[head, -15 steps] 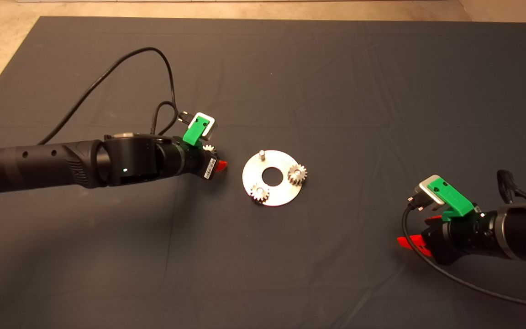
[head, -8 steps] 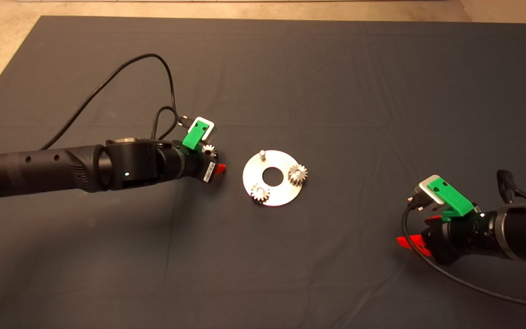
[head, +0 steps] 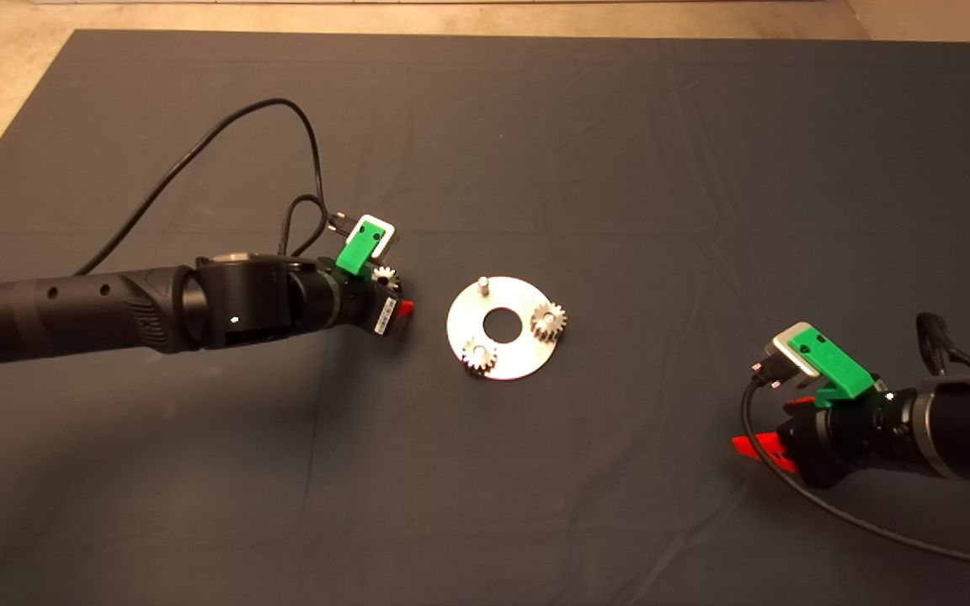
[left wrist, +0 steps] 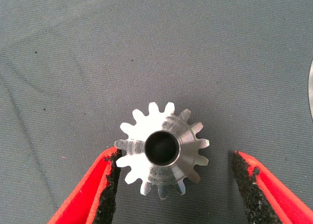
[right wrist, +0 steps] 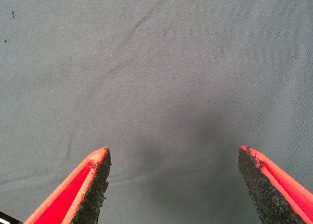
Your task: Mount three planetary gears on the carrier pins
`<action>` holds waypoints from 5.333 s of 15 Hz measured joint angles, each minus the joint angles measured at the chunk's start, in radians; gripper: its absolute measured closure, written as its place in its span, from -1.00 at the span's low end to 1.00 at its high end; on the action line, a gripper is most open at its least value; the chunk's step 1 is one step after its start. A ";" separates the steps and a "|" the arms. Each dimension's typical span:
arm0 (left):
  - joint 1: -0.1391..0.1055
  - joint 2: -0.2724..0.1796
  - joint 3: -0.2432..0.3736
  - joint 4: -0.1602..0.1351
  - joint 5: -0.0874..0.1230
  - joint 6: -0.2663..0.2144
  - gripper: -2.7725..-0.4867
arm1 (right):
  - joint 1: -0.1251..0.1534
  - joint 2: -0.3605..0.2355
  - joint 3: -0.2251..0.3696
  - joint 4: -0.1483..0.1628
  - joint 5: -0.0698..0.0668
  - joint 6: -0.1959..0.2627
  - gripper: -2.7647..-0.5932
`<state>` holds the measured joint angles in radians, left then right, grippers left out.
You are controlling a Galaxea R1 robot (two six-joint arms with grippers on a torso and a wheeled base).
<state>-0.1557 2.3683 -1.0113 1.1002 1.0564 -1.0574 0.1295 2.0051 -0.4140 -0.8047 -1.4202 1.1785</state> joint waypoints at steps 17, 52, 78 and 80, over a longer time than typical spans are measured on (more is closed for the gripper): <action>0.000 0.006 -0.008 0.003 0.006 0.008 0.45 | -0.004 0.000 0.000 0.000 0.004 0.000 -0.22; -0.037 -0.026 0.075 -0.001 0.037 0.067 0.95 | -0.016 0.001 0.000 0.000 0.003 0.000 -0.22; -0.107 0.208 0.064 -0.003 0.137 0.029 0.95 | -0.007 -0.032 0.002 0.001 -0.033 -0.044 -0.22; -0.107 0.223 0.064 -0.003 0.134 0.029 0.95 | -0.007 -0.032 0.002 0.001 -0.033 -0.044 -0.22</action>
<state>-0.2626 2.5911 -0.9477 1.0972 1.1907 -1.0281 0.1226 1.9730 -0.4121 -0.8038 -1.4534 1.1343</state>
